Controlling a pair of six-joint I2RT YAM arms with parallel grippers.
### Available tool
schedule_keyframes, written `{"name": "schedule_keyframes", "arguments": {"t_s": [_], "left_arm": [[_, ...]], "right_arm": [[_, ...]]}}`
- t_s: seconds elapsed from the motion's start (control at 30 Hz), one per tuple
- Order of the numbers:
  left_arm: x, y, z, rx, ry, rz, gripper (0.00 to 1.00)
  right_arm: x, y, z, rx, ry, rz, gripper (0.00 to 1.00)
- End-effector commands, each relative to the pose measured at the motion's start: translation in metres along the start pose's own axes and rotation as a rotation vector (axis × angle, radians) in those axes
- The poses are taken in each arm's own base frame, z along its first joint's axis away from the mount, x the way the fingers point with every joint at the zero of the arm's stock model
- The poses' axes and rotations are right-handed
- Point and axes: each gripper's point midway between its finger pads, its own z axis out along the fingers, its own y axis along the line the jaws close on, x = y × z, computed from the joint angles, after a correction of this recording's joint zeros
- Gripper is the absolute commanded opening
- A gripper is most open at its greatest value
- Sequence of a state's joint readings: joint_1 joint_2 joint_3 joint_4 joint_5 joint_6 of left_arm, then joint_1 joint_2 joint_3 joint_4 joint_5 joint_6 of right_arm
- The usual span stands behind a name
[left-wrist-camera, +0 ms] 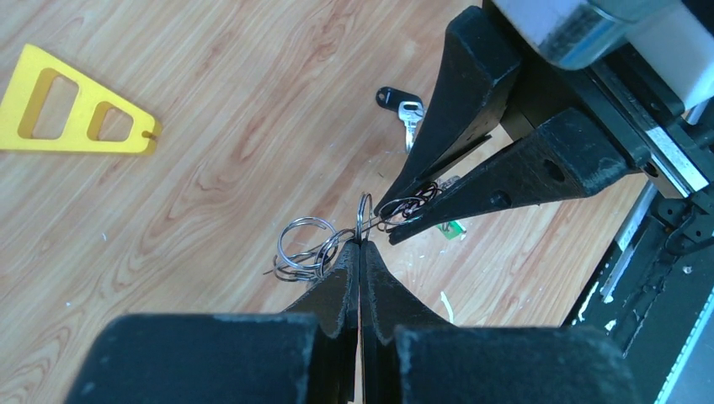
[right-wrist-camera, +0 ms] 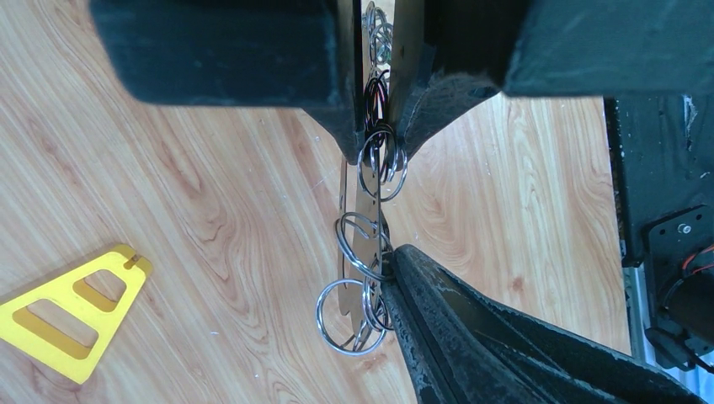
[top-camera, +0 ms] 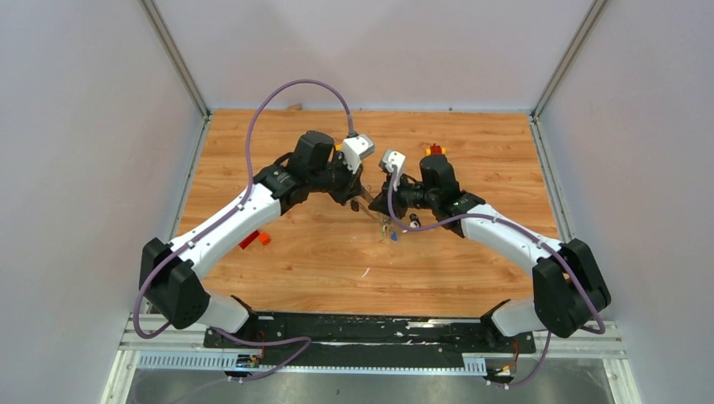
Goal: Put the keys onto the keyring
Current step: Adjust the keyring.
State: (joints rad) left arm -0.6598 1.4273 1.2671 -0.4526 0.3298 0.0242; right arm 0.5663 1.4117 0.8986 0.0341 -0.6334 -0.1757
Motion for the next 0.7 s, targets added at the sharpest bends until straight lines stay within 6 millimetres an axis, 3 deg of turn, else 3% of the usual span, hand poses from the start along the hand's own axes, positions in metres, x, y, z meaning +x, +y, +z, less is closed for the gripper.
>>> {"name": "schedule_keyframes", "arguments": {"t_s": [0.0, 0.67], "left_arm": [[-0.007, 0.011, -0.003, -0.058, -0.002, -0.020, 0.00], [-0.008, 0.017, -0.010, -0.043, -0.018, -0.077, 0.00]], "right_arm": [[-0.057, -0.002, -0.009, 0.032, -0.130, -0.125, 0.00], [-0.051, -0.018, -0.006, 0.133, -0.088, -0.124, 0.00]]}}
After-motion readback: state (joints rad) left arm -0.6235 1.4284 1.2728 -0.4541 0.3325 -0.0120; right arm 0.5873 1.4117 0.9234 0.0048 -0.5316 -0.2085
